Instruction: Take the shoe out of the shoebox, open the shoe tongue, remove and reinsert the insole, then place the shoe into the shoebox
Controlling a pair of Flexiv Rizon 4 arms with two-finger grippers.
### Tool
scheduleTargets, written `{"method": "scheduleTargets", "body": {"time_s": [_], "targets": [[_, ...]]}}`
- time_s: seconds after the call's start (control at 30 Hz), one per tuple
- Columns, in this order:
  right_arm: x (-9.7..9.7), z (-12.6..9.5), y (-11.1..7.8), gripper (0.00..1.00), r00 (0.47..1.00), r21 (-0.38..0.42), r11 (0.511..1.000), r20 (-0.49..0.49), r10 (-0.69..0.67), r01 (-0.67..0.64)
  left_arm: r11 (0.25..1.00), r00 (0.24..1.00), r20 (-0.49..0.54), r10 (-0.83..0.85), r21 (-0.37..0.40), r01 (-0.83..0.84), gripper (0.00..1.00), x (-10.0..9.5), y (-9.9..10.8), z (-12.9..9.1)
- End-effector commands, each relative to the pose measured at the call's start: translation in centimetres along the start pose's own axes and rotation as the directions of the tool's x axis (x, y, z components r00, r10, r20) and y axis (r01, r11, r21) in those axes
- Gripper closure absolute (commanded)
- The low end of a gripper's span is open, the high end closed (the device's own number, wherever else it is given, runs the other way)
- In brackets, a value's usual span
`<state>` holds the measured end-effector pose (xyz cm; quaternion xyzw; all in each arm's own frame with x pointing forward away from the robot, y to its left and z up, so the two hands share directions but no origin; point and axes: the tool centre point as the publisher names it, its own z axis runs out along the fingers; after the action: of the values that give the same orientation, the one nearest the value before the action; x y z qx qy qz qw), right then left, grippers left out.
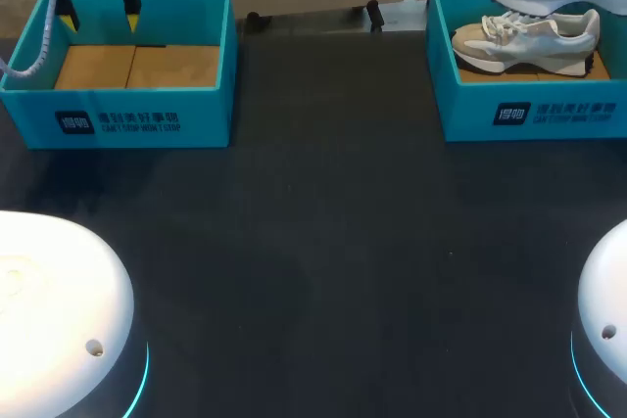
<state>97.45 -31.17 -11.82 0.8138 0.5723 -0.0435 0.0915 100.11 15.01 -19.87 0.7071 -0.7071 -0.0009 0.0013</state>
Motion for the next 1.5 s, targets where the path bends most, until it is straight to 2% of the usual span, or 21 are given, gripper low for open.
{"method": "scheduleTargets", "body": {"time_s": [0.03, 0.27, 0.47, 0.63, 1.2, 1.23, 1.27, 1.33, 1.5], "targets": [[0.9, -0.8, -4.7, 1.00, 1.000, -0.072, 0.997, 0.007, 0.001, -0.001, 1.000, 1.000, 0.000, 0.000, 0.001, 0.000, 0.00, 0.0, 0.0, 0.0], [4.3, -2.4, -11.0, 1.00, 1.000, -0.111, 0.994, 0.002, -0.014, 0.014, 1.000, 1.000, 0.000, 0.000, 0.001, 0.000, 0.00, 0.0, 0.0, 0.0], [7.6, -2.8, -15.8, 1.00, 1.000, -0.111, 0.994, -0.004, -0.017, 0.016, 1.000, 1.000, 0.000, 0.000, 0.001, 0.000, 0.00, 0.0, 0.0, 0.0], [9.7, -3.0, -19.1, 1.00, 0.999, -0.087, 0.996, -0.034, 0.009, -0.012, 1.000, 1.000, 0.000, 0.000, 0.001, 0.000, 0.00, 0.0, 0.0, 0.0], [9.7, -3.0, -19.1, 1.00, 0.999, -0.087, 0.996, -0.034, 0.009, -0.012, 1.000, 1.000, 0.000, 0.000, 0.001, 0.000, 0.00, 0.0, 0.0, 0.0], [10.2, -2.9, -19.2, 1.00, 1.000, -0.107, 0.994, -0.014, 0.007, -0.008, 1.000, 1.000, 0.000, 0.000, 0.001, 0.000, 0.00, 0.0, 0.0, 0.0], [10.7, -2.5, -19.6, 1.00, 1.000, -0.112, 0.994, 0.001, -0.004, 0.004, 1.000, 1.000, 0.000, 0.000, 0.001, 0.000, 0.00, 0.0, 0.0, 0.0], [11.5, -1.6, -20.7, 1.00, 0.999, -0.109, 0.994, -0.036, -0.032, 0.028, 1.000, 1.000, 0.000, 0.000, 0.001, 0.000, 0.00, 0.0, 0.0, 0.0], [13.6, 0.6, -24.4, 1.00, 0.995, -0.086, 0.994, -0.072, -0.067, 0.060, 1.000, 1.000, 0.000, 0.000, 0.001, 0.000, 0.00, 0.0, 0.0, 0.0]]}}
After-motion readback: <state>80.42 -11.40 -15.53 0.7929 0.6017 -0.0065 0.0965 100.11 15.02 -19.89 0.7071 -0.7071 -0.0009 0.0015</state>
